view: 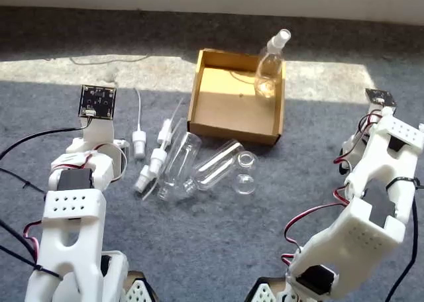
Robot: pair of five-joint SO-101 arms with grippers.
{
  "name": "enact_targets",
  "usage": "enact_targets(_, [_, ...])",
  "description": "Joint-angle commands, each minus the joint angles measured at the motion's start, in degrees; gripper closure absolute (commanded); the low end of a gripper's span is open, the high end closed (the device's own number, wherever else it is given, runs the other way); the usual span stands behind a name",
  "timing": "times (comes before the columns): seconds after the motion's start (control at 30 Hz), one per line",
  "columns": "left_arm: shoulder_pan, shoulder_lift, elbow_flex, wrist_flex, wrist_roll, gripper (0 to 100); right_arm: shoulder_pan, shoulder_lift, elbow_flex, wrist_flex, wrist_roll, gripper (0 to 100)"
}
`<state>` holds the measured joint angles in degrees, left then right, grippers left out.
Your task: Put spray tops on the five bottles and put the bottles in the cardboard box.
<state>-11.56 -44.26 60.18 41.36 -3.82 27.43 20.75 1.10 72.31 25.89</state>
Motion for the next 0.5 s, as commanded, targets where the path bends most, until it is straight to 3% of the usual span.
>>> enact_targets(0.0, [1.19, -0.66, -0.31, -0.88, -0.26, 87, 0.22, 2.86, -2.59, -0.75, -0.53, 67.3])
enact_targets(0.13, [1.19, -0.66, -0.31, -0.79, -0.26, 87, 0.13, 5.14, -2.59, -0.75, -0.53, 68.0])
enact_targets(0.47, [1.19, -0.57, -0.31, -0.79, -0.26, 87, 0.31, 4.97, -2.68, -0.75, -0.26, 87.9])
